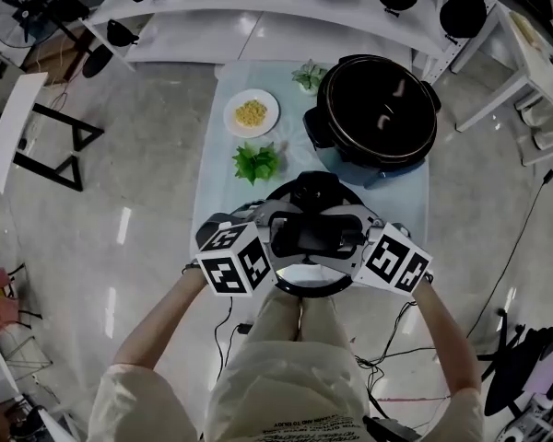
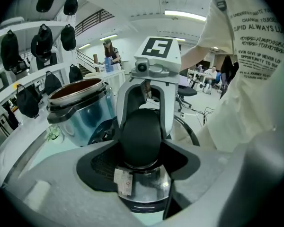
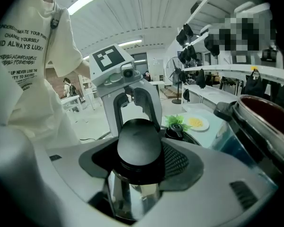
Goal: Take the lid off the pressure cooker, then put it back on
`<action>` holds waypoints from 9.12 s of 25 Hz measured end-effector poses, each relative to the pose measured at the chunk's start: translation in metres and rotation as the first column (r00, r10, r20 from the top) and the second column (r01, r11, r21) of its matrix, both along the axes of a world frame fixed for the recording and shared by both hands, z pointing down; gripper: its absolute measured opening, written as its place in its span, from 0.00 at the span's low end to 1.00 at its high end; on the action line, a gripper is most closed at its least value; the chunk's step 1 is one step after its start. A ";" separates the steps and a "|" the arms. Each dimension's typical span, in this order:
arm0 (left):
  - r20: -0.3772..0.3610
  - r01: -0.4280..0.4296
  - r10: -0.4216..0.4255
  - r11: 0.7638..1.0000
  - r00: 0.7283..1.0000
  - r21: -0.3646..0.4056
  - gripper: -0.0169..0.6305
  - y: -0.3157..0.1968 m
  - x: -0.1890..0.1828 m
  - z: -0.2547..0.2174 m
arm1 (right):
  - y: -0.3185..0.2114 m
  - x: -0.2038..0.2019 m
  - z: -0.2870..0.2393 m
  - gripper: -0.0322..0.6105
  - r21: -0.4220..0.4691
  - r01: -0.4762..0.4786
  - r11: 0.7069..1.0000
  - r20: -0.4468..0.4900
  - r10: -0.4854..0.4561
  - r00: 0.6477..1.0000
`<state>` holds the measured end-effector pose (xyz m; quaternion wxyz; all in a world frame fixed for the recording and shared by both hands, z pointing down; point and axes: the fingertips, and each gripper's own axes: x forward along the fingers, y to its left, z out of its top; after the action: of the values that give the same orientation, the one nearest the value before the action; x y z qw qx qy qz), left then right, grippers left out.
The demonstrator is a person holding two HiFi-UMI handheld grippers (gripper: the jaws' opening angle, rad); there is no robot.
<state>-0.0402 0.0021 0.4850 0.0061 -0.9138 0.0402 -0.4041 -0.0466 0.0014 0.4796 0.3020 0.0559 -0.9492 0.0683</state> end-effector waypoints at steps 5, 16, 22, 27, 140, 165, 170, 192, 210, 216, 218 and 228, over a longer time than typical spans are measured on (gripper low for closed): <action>0.036 0.003 -0.003 1.000 0.999 -0.018 0.46 -0.002 0.000 0.025 | -0.002 0.000 0.024 0.48 -0.011 0.003 1.000 -0.003 -0.003 1.000; 0.087 0.001 0.000 1.000 0.996 -0.019 0.46 -0.010 -0.002 0.063 | -0.010 -0.001 0.061 0.48 -0.004 -0.005 1.000 -0.023 0.005 1.000; 0.110 -0.009 0.010 1.000 0.994 -0.011 0.46 -0.010 -0.003 0.075 | -0.011 -0.002 0.073 0.48 0.005 -0.021 1.000 -0.032 0.021 0.999; 0.109 -0.015 0.016 1.000 0.994 -0.008 0.46 -0.010 -0.003 0.082 | -0.010 -0.002 0.081 0.48 0.007 -0.029 1.000 -0.037 0.029 0.999; -0.305 0.660 -0.609 0.744 0.732 0.099 0.45 0.015 -0.033 -0.035 | 0.006 0.081 -0.038 0.49 -0.017 -0.361 0.932 0.354 0.343 0.870; -0.067 0.441 -0.438 0.897 0.897 0.036 0.45 0.000 -0.020 0.067 | -0.005 0.038 0.056 0.49 -0.029 -0.244 0.969 0.178 0.245 0.953; -0.054 0.389 -0.388 0.921 0.920 0.019 0.45 -0.003 -0.014 0.077 | -0.003 0.032 0.071 0.49 -0.044 -0.223 0.974 0.140 0.227 0.964; -0.017 0.088 -0.088 0.996 0.996 0.009 0.45 -0.007 0.001 0.089 | -0.007 0.006 0.088 0.49 -0.035 -0.118 0.992 0.052 0.119 0.991; 0.001 -0.060 0.060 0.996 0.998 -0.067 0.45 -0.005 0.007 0.092 | -0.007 0.005 0.090 0.49 -0.065 -0.103 0.993 0.031 0.105 0.994; 0.030 -0.058 0.059 0.997 0.998 -0.050 0.45 -0.005 0.006 0.093 | -0.007 0.005 0.092 0.49 -0.083 -0.100 0.992 0.012 0.101 0.995; 0.046 -0.061 0.063 0.997 0.997 -0.050 0.45 -0.004 0.006 0.093 | -0.006 0.006 0.091 0.49 -0.089 -0.102 0.991 -0.001 0.102 0.995; 0.053 -0.080 0.082 0.996 0.995 -0.034 0.45 -0.003 0.011 0.062 | -0.005 0.011 0.062 0.49 -0.084 -0.112 0.990 -0.014 0.111 0.994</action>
<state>-0.0288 -0.0004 0.5473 0.0089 -0.9034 -0.0034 -0.4288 -0.0359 -0.0033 0.5414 0.3040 0.0965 -0.9395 0.1247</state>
